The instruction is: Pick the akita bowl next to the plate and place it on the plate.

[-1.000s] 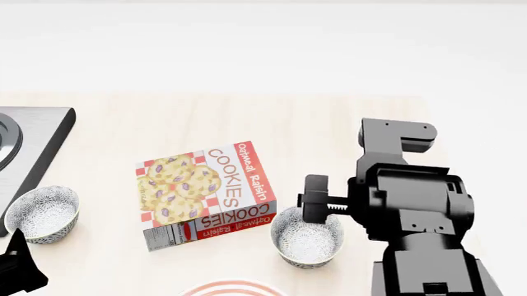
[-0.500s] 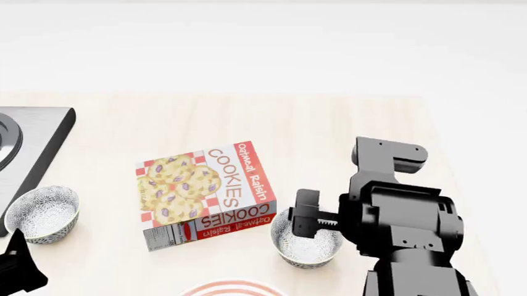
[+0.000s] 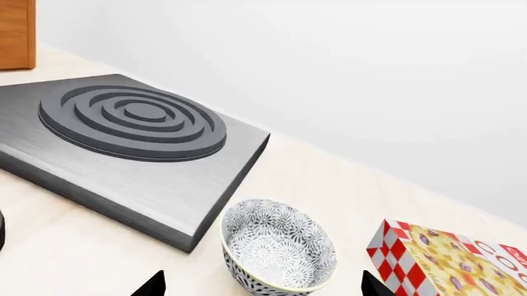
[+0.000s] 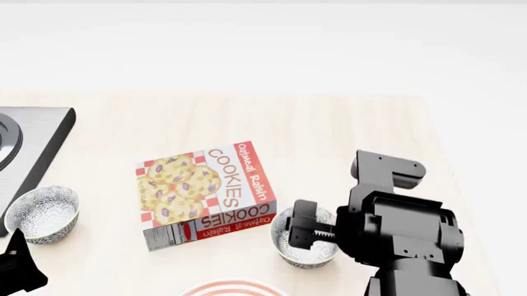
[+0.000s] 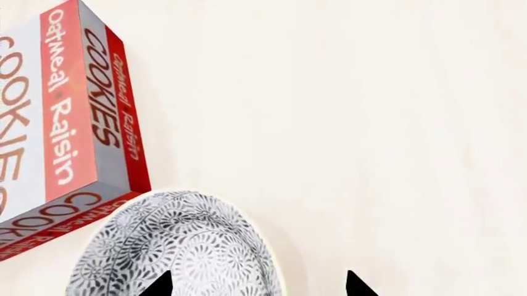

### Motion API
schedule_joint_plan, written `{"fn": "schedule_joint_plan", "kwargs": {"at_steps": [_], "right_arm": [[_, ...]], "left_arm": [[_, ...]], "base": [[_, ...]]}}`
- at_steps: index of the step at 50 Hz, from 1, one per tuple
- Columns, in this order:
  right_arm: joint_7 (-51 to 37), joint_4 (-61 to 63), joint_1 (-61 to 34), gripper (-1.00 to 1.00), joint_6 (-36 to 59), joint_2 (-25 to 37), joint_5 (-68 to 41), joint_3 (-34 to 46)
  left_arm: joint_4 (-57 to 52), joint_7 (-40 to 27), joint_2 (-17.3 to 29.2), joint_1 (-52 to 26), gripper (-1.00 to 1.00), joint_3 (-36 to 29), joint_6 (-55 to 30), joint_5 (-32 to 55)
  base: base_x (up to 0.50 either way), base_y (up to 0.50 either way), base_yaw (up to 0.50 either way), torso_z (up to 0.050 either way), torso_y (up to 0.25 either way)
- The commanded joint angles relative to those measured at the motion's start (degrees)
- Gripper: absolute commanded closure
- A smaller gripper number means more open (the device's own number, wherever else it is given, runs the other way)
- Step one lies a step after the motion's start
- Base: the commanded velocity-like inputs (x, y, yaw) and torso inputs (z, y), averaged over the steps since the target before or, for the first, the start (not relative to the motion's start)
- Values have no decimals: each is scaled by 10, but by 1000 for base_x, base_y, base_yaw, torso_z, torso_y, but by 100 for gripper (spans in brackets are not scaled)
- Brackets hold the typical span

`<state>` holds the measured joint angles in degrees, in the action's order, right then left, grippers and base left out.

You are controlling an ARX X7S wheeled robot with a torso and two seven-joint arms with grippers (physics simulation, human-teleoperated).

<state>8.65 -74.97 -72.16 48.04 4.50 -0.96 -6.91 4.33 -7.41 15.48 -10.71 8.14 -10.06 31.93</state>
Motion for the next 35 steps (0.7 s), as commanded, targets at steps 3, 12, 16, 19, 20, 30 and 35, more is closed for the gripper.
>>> {"fn": "schedule_joint_plan", "kwargs": {"at_steps": [3,12,16,19,20,30,35], "right_arm": [[3,0,5,-100,7,2,5,-10],[3,0,9,-100,8,3,5,-16],[7,0,10,-100,10,3,6,-15],[9,0,10,-100,10,2,8,-14],[9,0,10,-100,11,1,8,-13],[10,0,11,-100,14,2,8,-14],[11,0,13,-100,14,2,7,-17]], "left_arm": [[3,0,1,0,-100,-2,3,1],[2,-1,2,1,-100,-3,4,3],[-2,-4,3,1,-100,-4,1,4],[-2,-4,3,1,-100,-4,1,5],[-2,-4,3,1,-100,-4,1,5],[-7,-7,5,3,-100,-5,0,7],[0,-5,5,1,-100,-6,4,7]], "base": [[0,0,0,0,0],[0,0,0,0,0],[0,0,0,0,0],[0,0,0,0,0],[0,0,0,0,0],[0,0,0,0,0],[0,0,0,0,0]]}}
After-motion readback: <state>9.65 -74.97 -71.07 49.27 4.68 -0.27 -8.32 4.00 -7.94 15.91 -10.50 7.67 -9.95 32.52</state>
